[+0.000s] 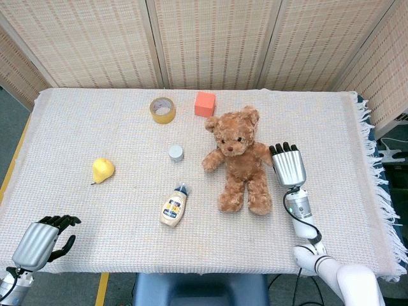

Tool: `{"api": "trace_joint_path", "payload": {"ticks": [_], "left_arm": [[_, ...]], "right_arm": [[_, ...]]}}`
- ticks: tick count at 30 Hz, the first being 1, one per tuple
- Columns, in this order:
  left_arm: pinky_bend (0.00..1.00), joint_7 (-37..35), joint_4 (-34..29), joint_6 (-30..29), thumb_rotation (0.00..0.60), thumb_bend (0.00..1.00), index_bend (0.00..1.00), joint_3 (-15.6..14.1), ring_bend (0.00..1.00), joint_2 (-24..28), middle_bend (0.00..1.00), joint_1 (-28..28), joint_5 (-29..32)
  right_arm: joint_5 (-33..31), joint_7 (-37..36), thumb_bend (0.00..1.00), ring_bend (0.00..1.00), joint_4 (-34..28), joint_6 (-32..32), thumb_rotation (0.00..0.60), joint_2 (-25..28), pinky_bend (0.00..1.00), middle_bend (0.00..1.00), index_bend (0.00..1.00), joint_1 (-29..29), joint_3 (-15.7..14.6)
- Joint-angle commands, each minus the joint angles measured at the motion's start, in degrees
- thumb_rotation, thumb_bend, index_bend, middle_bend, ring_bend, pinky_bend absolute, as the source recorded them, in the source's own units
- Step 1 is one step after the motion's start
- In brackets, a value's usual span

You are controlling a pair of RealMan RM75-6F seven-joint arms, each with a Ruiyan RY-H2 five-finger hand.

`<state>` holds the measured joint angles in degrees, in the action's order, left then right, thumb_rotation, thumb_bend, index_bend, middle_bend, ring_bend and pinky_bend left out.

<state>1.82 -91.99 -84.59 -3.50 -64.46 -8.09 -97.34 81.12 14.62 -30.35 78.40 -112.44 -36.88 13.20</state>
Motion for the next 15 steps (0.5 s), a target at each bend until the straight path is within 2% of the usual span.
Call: {"api": "trace_joint_path", "payload": {"ticks": [1,15], "left_arm": [[0.49,0.03,0.04,-0.05,0.600,0.43,0.37,0.05,0.45,0.00,0.42,-0.02,-0.04],[0.49,-0.07,0.01,0.06,0.600,0.43,0.37,0.04,0.45,0.05,0.42,-0.06,0.03]], "right_arm": [[0.07,0.21,0.21,0.46,1.18,-0.40,0.600,-0.39,0.64,0.54,0.56,0.11,-0.49],[-0.26,-0.56,0.21,0.46,3.17,0.75,0.600,-0.88,0.64,0.54,0.56,-1.21,0.42]]}}
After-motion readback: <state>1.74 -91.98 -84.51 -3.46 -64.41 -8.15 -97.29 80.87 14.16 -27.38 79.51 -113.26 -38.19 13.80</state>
